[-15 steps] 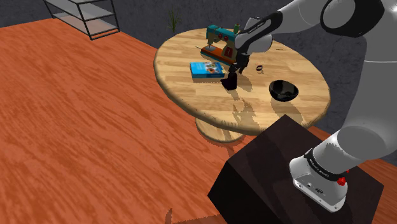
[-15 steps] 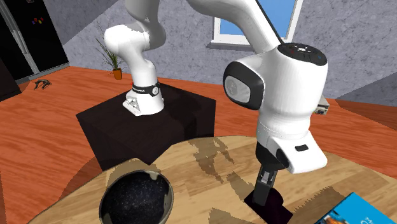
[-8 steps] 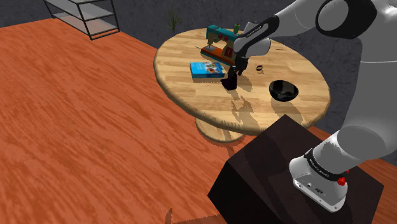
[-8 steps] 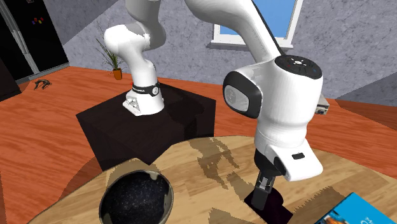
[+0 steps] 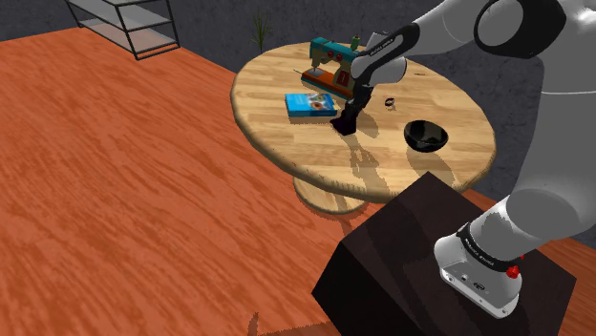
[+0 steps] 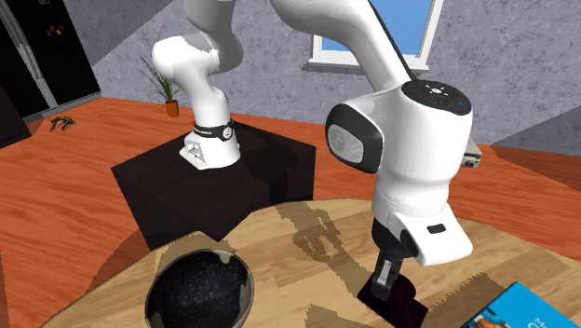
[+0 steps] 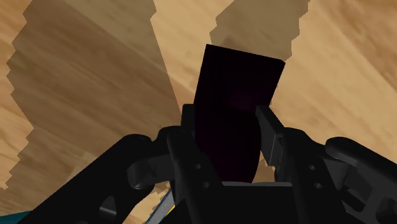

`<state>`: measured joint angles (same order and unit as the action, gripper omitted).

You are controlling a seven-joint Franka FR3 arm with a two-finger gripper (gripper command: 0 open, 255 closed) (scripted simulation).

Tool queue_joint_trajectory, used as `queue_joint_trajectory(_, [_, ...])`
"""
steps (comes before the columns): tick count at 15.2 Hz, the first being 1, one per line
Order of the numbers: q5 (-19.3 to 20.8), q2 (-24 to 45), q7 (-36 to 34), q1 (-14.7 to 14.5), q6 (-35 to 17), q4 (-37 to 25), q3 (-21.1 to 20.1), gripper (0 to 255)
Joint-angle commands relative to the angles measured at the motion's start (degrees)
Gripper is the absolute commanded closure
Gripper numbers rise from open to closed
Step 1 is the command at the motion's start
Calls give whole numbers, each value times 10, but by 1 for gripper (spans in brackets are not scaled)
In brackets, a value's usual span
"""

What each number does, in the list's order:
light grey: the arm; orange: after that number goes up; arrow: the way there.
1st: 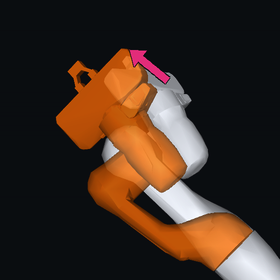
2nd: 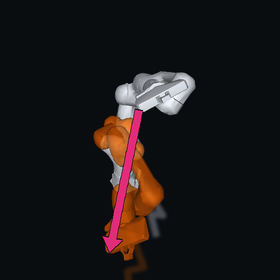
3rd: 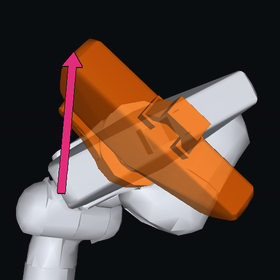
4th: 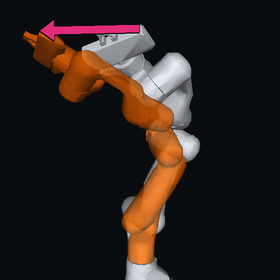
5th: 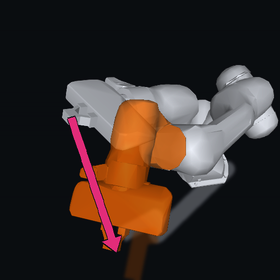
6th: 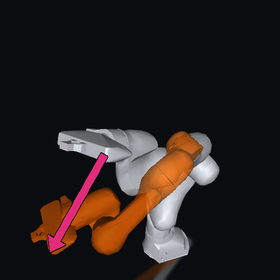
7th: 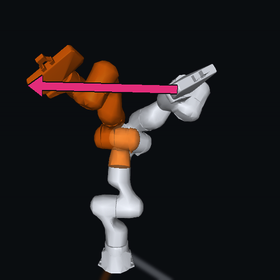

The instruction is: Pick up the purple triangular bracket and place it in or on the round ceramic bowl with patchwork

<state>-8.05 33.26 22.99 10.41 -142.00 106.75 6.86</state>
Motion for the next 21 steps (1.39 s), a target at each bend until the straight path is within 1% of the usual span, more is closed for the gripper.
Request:
queue_joint_trajectory(1, [0, 1, 0, -1, 0, 0, -1, 255])
queue_joint_trajectory(5, [0, 1, 0, -1, 0, 1, -1, 255])
queue_joint_trajectory(21, [17, -82, -13, -9, 90, -7, 11, 255])
